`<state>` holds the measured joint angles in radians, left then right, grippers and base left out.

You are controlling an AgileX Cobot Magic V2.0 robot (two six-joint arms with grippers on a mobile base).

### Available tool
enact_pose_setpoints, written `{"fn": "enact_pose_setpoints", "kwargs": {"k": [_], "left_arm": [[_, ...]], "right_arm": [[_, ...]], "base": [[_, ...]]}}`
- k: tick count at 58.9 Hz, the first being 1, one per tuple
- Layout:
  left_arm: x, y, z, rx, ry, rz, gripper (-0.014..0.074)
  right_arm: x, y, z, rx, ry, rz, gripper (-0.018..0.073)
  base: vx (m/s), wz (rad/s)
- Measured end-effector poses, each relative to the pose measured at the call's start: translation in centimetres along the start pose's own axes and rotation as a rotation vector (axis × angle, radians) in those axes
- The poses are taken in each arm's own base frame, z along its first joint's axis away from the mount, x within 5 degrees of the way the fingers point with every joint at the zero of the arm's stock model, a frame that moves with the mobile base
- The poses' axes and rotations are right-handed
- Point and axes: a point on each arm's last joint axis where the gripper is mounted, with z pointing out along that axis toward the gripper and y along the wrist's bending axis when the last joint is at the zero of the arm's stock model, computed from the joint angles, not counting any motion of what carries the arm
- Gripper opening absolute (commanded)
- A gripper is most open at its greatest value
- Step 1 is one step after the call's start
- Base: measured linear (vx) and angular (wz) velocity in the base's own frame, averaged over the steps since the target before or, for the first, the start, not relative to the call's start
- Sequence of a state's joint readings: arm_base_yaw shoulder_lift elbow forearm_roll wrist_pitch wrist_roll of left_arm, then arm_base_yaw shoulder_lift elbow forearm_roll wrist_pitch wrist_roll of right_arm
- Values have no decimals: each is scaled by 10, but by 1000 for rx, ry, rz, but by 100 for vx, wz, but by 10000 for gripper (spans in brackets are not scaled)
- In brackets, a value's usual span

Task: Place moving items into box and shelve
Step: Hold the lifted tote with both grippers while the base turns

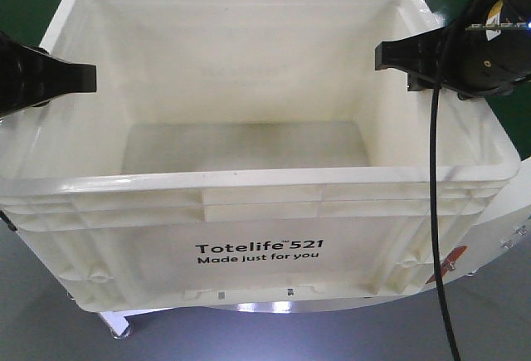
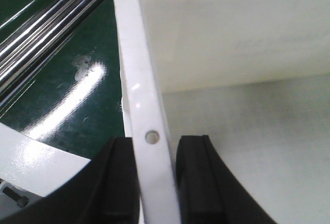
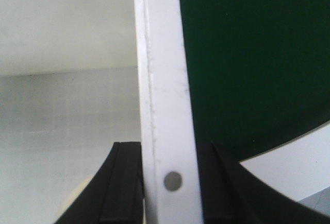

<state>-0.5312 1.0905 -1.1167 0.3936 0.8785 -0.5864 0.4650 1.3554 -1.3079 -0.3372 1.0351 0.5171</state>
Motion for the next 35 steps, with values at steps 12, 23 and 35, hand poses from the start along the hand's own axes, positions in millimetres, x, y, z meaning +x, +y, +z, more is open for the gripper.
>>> {"fn": "enact_pose_setpoints", "kwargs": {"k": [12, 23, 35], "left_arm": [[-1, 2, 0, -17, -12, -53, 127], [-1, 2, 0, -22, -13, -54, 127], [-1, 2, 0, -25, -9, -57, 127]], "right_arm": [[-2, 1, 0, -10, -20, -7, 120], [-2, 2, 0, -12, -24, -12, 120], [-1, 1, 0, -9, -16, -12, 120]], "base": [[0, 0], [0, 0], [0, 0]]}}
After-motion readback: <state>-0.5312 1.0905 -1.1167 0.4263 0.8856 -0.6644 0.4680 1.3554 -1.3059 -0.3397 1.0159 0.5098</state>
